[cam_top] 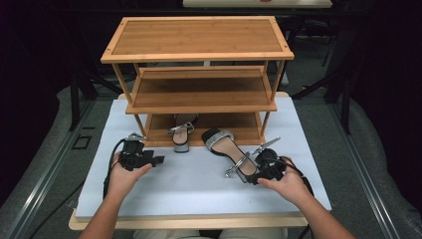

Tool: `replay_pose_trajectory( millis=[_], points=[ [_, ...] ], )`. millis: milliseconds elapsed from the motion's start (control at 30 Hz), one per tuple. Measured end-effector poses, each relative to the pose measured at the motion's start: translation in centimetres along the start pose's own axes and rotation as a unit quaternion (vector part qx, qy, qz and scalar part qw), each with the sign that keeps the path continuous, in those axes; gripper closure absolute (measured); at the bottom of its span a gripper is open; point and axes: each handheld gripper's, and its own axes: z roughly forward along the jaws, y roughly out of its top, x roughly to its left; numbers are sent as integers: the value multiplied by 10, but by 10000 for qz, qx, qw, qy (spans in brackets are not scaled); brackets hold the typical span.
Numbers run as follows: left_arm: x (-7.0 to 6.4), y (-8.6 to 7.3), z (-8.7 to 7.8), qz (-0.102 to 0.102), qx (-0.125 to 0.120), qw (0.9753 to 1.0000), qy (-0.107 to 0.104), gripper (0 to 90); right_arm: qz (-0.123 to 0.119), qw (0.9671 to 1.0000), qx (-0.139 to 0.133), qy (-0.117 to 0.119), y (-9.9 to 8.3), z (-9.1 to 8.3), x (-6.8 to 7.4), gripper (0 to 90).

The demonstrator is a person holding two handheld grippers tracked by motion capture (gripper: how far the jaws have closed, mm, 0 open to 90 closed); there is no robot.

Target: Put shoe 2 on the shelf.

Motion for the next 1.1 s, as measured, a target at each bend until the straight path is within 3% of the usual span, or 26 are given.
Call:
replay_pose_trajectory(
  millis=[167,200,233,267,300,333,367,400,433,467,567,633,767,800,900,1000,1067,1100],
  points=[
    [0,0,0,4,-13,10000,6,432,-73,9998,-87,-184,1,6,9,397],
    [-1,0,0,-8,-35,10000,12,432,-95,9998,-133,-83,1,7,10,396],
    [-1,0,0,0,-24,10000,-2,432,-115,9996,-125,-208,0,7,16,393],
    [-1,0,1,15,-27,10000,-6,432,-135,9996,-225,78,0,9,16,391],
    [-2,0,1,6,-33,10000,-3,432,-187,9993,-108,-297,0,9,22,391],
    [-2,0,1,21,-29,10000,-7,432,-238,9993,-162,-239,0,10,26,389],
    [-3,1,2,37,-17,10000,-3,432,-240,9980,-396,428,0,14,25,388],
    [-3,1,2,50,-12,10000,-9,432,-270,9982,-385,370,0,15,29,387],
    [-4,1,2,45,-9,10000,-16,432,-352,9991,-207,-151,2,14,35,382],
    [-4,1,2,49,-6,10000,-16,432,-386,9987,-333,92,2,17,37,377],
    [-4,0,2,64,-17,10000,-8,432,-495,9980,-387,107,5,24,43,343],
    [-3,0,1,48,-28,10000,-4,432,-540,9979,-360,-46,6,28,43,323],
    [-3,0,1,53,-2,10000,-5,432,-565,9974,-429,92,5,32,41,313],
    [-2,0,2,56,-4,10000,-9,432,-580,9976,-376,-57,5,31,42,313],
    [-2,0,2,56,21,10000,6,432,-627,9977,-253,58,1,39,42,331],
    [-2,0,2,68,18,10000,6,432,-664,9975,-141,-178,1,41,45,329],
    [-2,0,2,57,8,10000,3,432,-611,9980,-157,-37,3,42,46,330],
    [-2,0,2,63,20,10000,-7,432,-583,9981,-128,-132,4,42,48,331]
  ],
)
